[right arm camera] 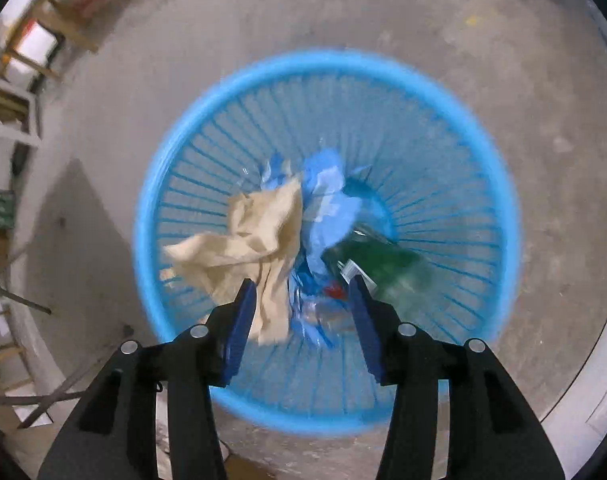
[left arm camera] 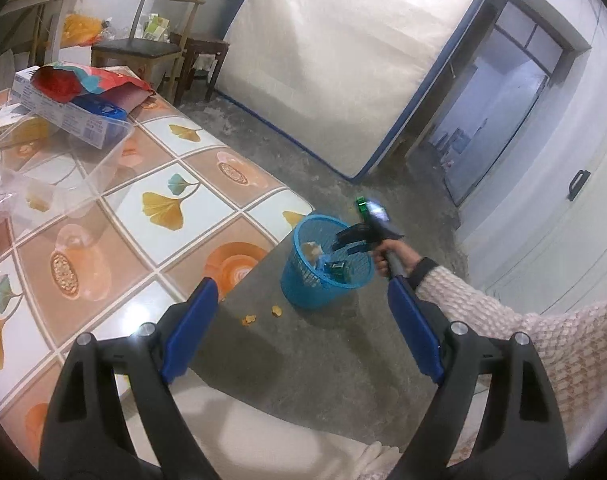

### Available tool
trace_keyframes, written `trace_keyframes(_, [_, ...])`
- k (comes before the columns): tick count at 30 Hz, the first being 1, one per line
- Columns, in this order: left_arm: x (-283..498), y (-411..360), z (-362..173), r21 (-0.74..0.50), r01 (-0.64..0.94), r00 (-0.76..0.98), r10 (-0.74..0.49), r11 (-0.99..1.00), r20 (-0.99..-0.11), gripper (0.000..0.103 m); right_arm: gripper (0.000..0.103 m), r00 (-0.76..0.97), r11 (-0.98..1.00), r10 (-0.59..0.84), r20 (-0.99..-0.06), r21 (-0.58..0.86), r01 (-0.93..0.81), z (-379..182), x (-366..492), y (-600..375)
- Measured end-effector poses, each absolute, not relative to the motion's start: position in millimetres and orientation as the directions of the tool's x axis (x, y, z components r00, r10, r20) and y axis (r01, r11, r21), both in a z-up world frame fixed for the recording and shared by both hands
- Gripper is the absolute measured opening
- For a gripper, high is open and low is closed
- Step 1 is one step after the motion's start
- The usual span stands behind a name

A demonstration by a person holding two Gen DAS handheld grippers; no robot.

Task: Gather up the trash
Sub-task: 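Move both tools back over the table, then grasp the clear red-printed plastic bag with the left tool while the right tool grasps the clear plastic box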

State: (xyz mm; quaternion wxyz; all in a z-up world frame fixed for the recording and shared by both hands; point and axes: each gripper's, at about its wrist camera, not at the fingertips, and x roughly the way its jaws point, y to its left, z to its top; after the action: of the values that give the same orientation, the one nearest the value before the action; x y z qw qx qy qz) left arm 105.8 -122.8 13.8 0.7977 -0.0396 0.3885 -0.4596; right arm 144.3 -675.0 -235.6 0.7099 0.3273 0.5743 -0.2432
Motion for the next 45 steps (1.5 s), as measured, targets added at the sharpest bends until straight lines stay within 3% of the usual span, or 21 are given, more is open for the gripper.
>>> trace_keyframes(4, [104.3, -100.6, 14.3, -0.422, 0.696, 0.31, -0.773, 0.581, -0.553, 0.083, 0.05, 0.462, 0.662, -0.062, -0.885, 0.309, 0.683, -136.7, 101.5, -638.6])
trace_keyframes(8, [106.9, -69.0, 16.4, -0.439, 0.653, 0.366, -0.765, 0.617, -0.53, 0.083, 0.082, 0.698, 0.733, -0.021, -0.716, 0.464, 0.498, -44.5, 68.7, -569.7])
trace_keyframes(11, [108.3, -43.5, 19.4, -0.452, 0.613, 0.42, -0.752, 0.648, -0.507, 0.083, 0.09, 0.79, 0.808, 0.05, -0.611, 0.49, 0.327, 7.0, 69.2, -503.3])
trace_keyframes(14, [105.9, -13.0, 21.8, -0.455, 0.574, 0.499, -0.731, 0.681, -0.465, 0.084, 0.097, 0.813, 0.868, 0.117, -0.57, 0.456, 0.195, 38.8, 93.5, -445.3])
trace_keyframes(17, [106.0, 16.6, 21.5, -0.461, 0.517, 0.574, -0.692, 0.721, -0.438, 0.084, 0.097, 0.796, 0.926, 0.173, -0.58, 0.371, 0.069, 64.5, 133.4, -370.9])
trace_keyframes(22, [114.8, 52.7, 16.9, -0.457, 0.418, 0.656, -0.609, 0.785, -0.445, 0.084, 0.097, 0.749, 0.976, 0.188, -0.635, 0.203, -0.073, 54.4, 182.4, -270.8])
trace_keyframes(29, [149.4, 67.7, 7.0, -0.281, 0.325, 0.689, -0.43, 0.903, -0.584, 0.084, 0.097, 0.774, 0.957, 0.275, -0.571, 0.084, -0.278, 54.8, 199.8, -185.5])
trace_keyframes(39, [221.1, 39.3, 2.7, -0.184, 0.429, 0.551, -0.417, 0.885, -0.722, 0.084, 0.097, 0.698, 0.913, 0.318, -0.642, 0.009, -0.408, 30.3, 244.6, -148.4])
trace_keyframes(41, [231.3, 31.2, -2.4, -0.161, 0.424, 0.536, -0.39, 0.891, -0.749, 0.081, 0.093, 0.677, 0.905, 0.327, -0.659, 0.013, -0.425, 23.5, 251.8, -145.5])
trace_keyframes(45, [237.7, 22.9, -8.5, -0.139, 0.401, 0.517, -0.349, 0.905, -0.781, 0.065, 0.075, 0.608, 0.887, 0.346, -0.715, 0.039, -0.459, 5.1, 265.5, -146.2])
